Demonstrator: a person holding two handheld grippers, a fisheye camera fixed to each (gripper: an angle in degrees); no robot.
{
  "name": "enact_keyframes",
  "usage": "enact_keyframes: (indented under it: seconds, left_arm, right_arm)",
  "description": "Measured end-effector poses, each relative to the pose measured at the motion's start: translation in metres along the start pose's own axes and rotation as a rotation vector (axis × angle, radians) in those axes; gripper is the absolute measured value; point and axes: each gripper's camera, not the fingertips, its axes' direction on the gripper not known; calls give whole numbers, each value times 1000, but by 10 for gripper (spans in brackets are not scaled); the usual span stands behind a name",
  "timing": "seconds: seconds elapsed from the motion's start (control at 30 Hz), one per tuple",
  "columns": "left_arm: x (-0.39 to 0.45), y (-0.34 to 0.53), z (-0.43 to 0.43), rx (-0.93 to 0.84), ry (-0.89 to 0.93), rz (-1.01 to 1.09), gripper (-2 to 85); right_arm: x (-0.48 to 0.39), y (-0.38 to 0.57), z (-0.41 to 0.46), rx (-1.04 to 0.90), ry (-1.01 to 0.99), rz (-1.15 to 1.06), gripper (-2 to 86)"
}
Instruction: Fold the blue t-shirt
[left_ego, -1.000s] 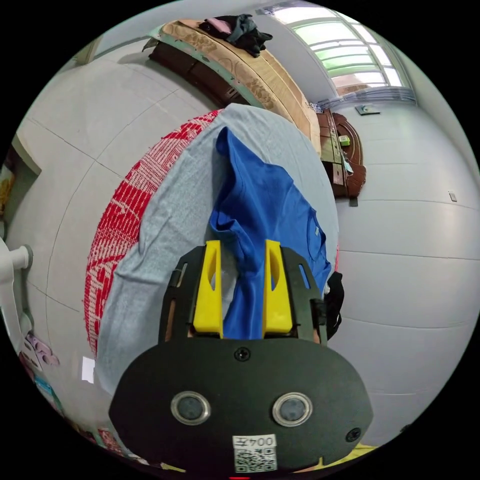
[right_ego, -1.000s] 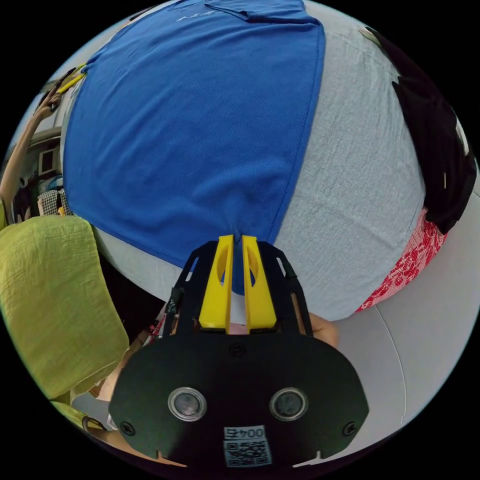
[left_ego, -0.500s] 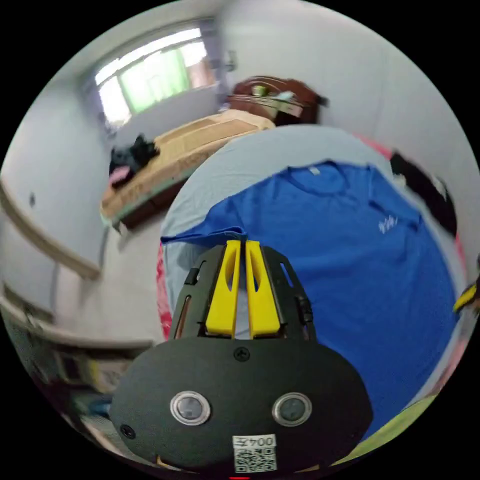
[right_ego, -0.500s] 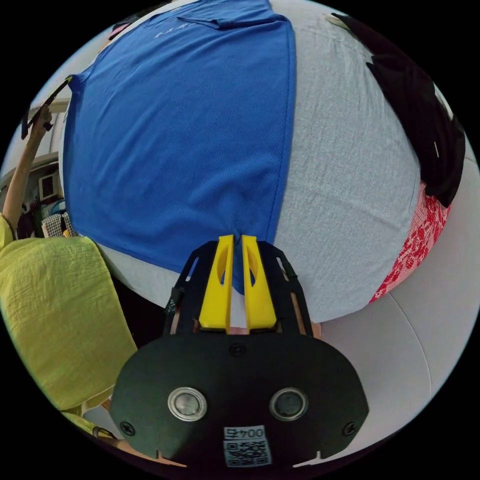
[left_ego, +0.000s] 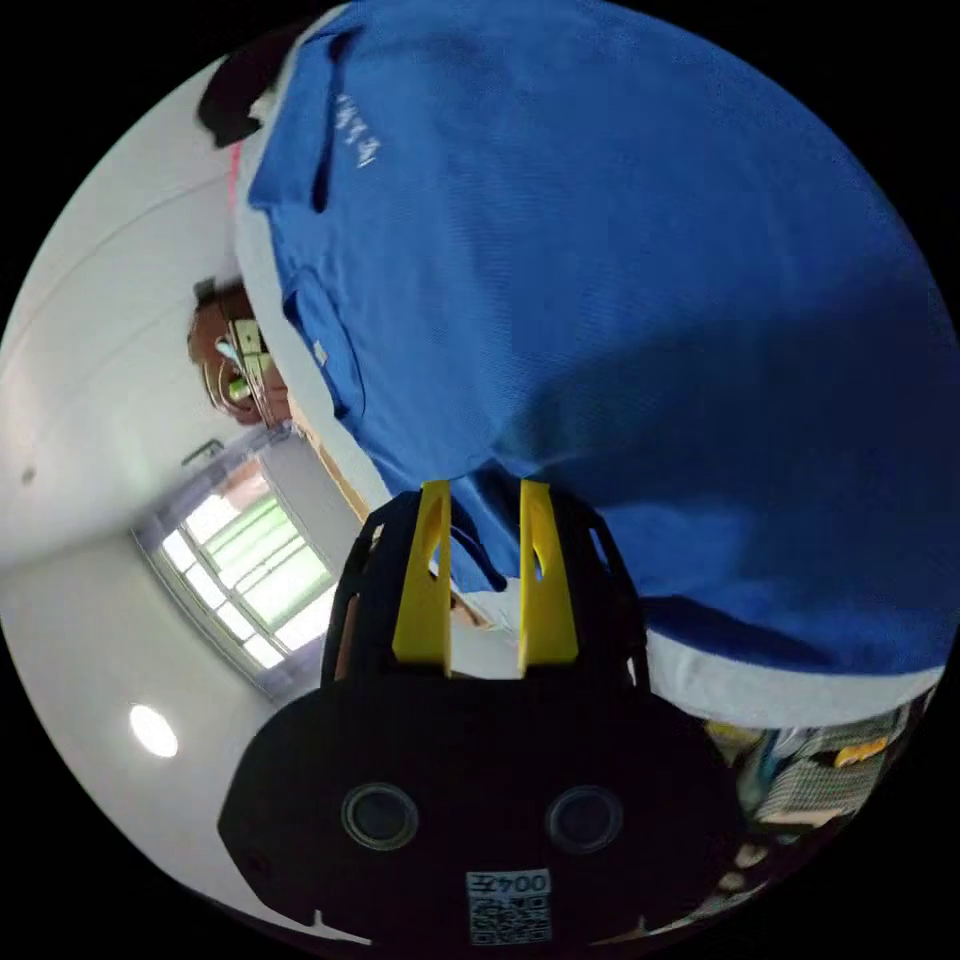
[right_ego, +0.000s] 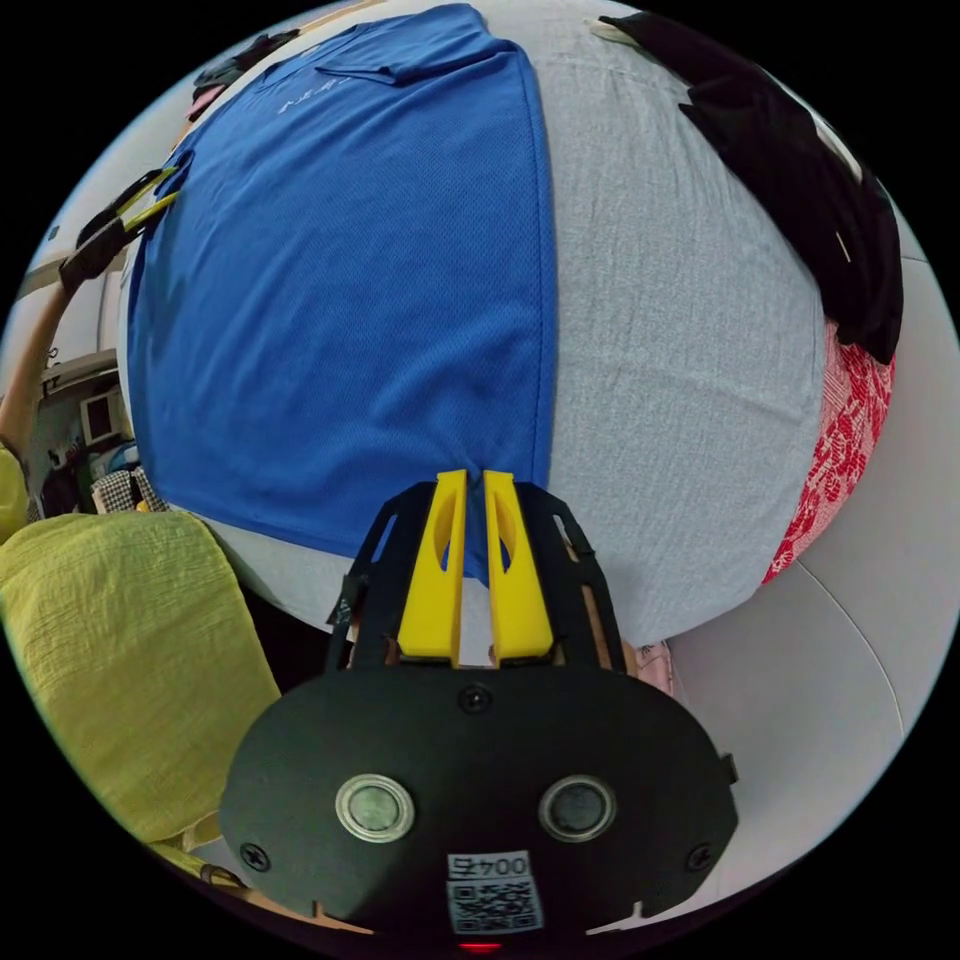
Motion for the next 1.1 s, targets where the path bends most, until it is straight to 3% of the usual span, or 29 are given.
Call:
enact_keyframes:
  seconds: [0.13,0.23,0.43,0.6,0.7,0.87,1.1]
  left_arm:
    - [-10,-8,-9,-31,-5,46,141]
    - [-26,4,-18,-26,93,-81,145]
    - [-28,72,-20,59,354,-574,125]
    - [0,128,2,102,499,-903,115]
    - [10,145,11,138,534,-1004,107]
    - [21,159,39,155,647,-1111,100]
    - [54,187,60,187,684,-1195,79]
  right_arm:
    - [1,2,20,6,-18,17,42]
    - [3,12,35,45,-57,22,56]
    - [16,49,67,185,-273,20,109]
    - [5,84,50,468,-407,3,58]
    - [-58,62,19,619,-358,-123,47]
    - [-237,-49,-4,837,-285,-445,52]
    - [-464,-196,37,769,-94,-788,78]
